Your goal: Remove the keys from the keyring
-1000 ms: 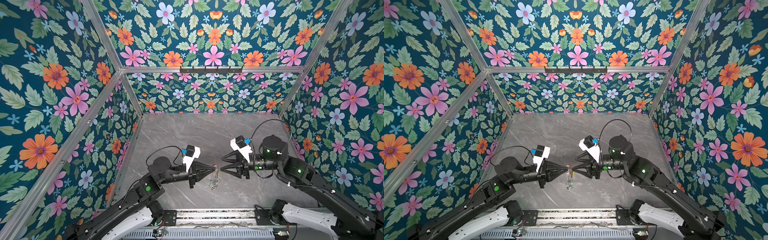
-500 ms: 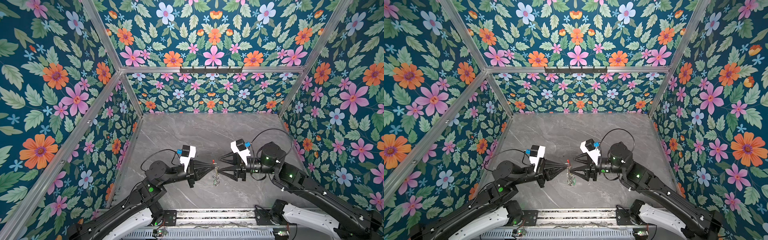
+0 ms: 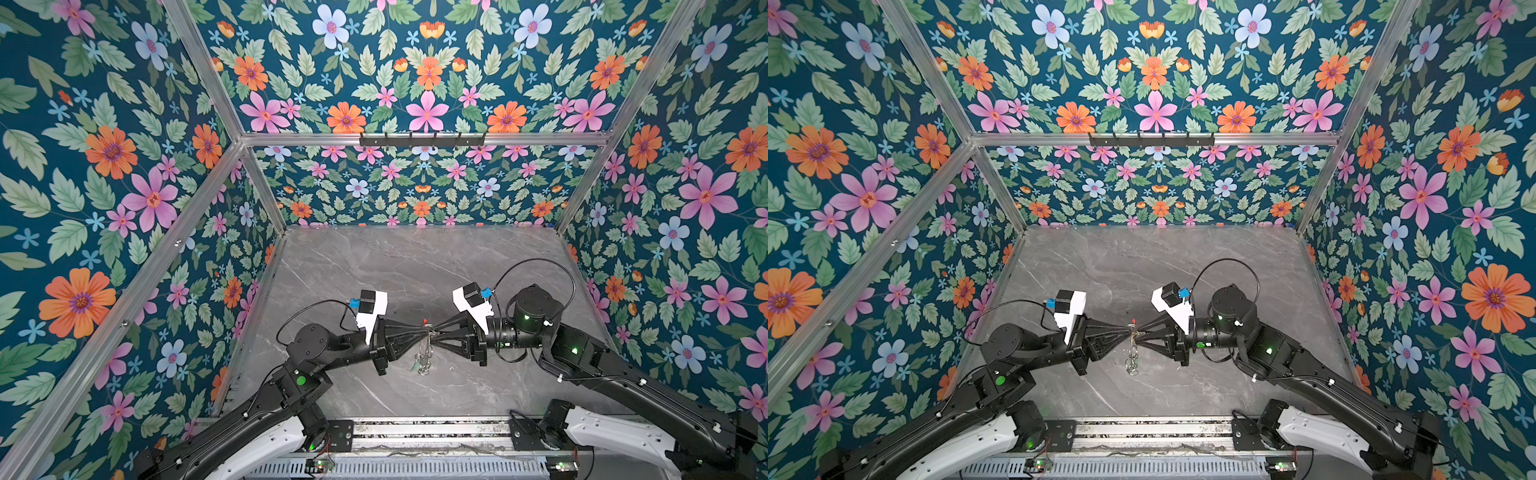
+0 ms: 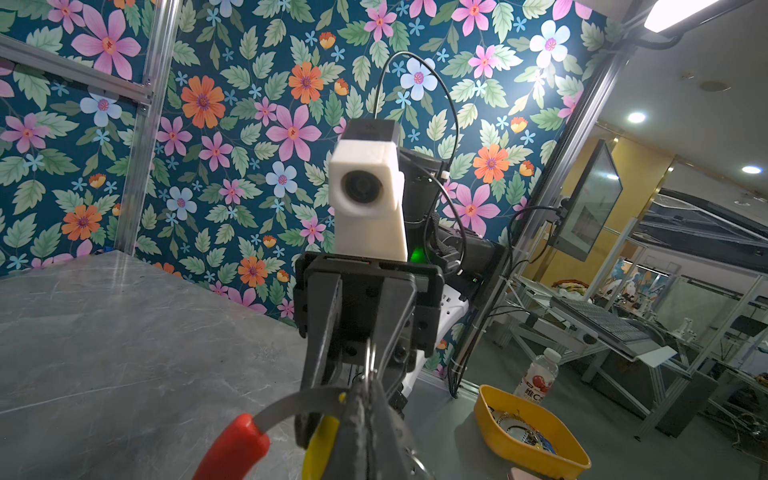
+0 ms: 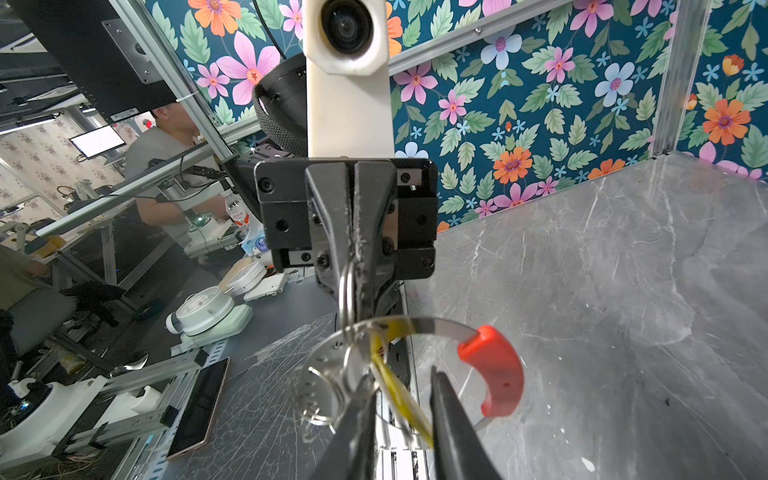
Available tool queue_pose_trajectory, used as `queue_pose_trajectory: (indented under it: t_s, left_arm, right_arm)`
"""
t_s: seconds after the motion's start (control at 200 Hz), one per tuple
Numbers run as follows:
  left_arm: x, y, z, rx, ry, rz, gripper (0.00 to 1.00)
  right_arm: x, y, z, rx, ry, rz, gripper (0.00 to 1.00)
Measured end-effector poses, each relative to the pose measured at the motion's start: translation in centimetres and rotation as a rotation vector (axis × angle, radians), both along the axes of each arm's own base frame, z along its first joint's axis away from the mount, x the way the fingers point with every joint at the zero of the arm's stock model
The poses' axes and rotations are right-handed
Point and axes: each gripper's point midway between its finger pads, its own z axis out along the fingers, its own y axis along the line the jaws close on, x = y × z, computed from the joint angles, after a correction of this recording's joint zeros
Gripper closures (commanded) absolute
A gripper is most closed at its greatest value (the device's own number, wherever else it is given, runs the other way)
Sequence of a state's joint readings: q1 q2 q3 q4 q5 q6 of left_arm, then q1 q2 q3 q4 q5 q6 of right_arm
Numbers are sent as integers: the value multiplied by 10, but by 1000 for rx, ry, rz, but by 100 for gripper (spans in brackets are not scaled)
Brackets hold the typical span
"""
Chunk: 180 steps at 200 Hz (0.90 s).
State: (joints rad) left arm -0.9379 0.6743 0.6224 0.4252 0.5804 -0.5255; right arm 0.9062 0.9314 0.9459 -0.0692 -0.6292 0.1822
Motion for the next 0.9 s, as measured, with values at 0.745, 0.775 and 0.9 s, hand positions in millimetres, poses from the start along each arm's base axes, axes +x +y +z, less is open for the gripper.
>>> queue_pose_trajectory:
  t_s: [0.745, 0.775, 0.9]
  left_arm:
    - [5, 1, -6, 17, 21, 30, 100]
    - [5, 1, -7, 19, 23, 29, 100]
    - [5, 1, -9, 24, 26, 27, 100]
  right_arm:
    - [-5, 15, -13, -78, 12, 63, 100]
    - [-5, 15, -14, -81, 13, 64, 100]
    - [-4, 16, -16, -87, 15, 62, 100]
